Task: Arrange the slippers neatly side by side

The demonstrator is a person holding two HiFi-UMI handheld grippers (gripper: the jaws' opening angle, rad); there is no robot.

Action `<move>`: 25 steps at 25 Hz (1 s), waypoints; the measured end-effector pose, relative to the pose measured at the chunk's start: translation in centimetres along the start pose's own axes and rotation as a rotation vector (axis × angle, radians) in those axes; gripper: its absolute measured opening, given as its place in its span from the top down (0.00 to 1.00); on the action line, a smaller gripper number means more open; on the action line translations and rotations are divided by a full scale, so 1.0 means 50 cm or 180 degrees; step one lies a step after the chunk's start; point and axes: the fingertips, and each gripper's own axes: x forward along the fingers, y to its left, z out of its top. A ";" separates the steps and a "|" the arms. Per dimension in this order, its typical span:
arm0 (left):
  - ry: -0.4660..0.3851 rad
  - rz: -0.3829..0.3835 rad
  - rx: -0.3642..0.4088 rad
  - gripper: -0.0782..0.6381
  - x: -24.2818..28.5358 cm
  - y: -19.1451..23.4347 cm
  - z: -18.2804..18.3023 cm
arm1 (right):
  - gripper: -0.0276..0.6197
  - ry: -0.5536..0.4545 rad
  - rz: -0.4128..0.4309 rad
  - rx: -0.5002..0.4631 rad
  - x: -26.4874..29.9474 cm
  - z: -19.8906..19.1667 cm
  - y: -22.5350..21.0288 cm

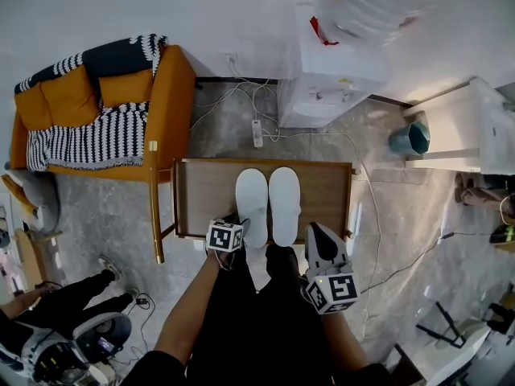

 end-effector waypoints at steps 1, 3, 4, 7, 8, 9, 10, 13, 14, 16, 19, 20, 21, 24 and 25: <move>-0.0010 -0.0003 0.0002 0.57 -0.007 0.000 -0.001 | 0.94 -0.0003 0.0006 -0.0008 0.001 0.002 0.001; -0.0042 0.0002 -0.0005 0.56 -0.025 0.003 -0.002 | 0.94 -0.0013 0.0010 -0.0021 0.002 0.006 0.002; -0.0065 0.0005 -0.0019 0.56 -0.035 0.006 -0.002 | 0.94 -0.0021 0.0002 -0.0017 0.003 0.008 0.002; -0.0179 0.0002 -0.0122 0.56 -0.073 0.013 -0.004 | 0.94 -0.0052 -0.0011 -0.0017 0.003 0.018 0.002; -0.0227 -0.0001 -0.0160 0.56 -0.089 0.014 -0.004 | 0.94 -0.0063 -0.0003 -0.0041 0.003 0.023 0.003; -0.0281 -0.0004 -0.0188 0.56 -0.107 0.015 -0.002 | 0.94 -0.0077 0.0003 -0.0071 0.004 0.029 0.005; -0.0343 -0.0006 -0.0199 0.57 -0.125 0.015 0.002 | 0.94 -0.0093 0.0008 -0.0102 0.005 0.036 0.007; -0.0596 0.0050 -0.0159 0.63 -0.185 0.013 0.031 | 0.94 -0.0139 0.0010 -0.0145 0.009 0.058 0.010; -0.0703 0.0084 -0.0149 0.67 -0.206 0.012 0.045 | 0.94 -0.0152 0.0005 -0.0146 0.010 0.065 0.010; -0.0949 0.0175 -0.0163 0.76 -0.249 0.011 0.077 | 0.94 -0.0181 0.0013 -0.0166 0.011 0.080 0.013; -0.1351 0.0239 -0.0217 0.86 -0.321 0.003 0.132 | 0.94 -0.0219 0.0054 -0.0199 0.013 0.102 0.022; -0.1491 0.0226 -0.0221 0.86 -0.346 -0.003 0.152 | 0.94 -0.0228 0.0072 -0.0211 0.014 0.109 0.026; -0.1637 0.0206 -0.0211 0.87 -0.372 -0.013 0.172 | 0.94 -0.0240 0.0088 -0.0219 0.014 0.116 0.030; -0.2089 0.0183 -0.0061 0.87 -0.463 -0.049 0.233 | 0.94 -0.0297 0.0119 -0.0229 0.012 0.137 0.039; -0.2235 0.0202 0.0035 0.87 -0.495 -0.064 0.253 | 0.94 -0.0317 0.0131 -0.0242 0.011 0.144 0.043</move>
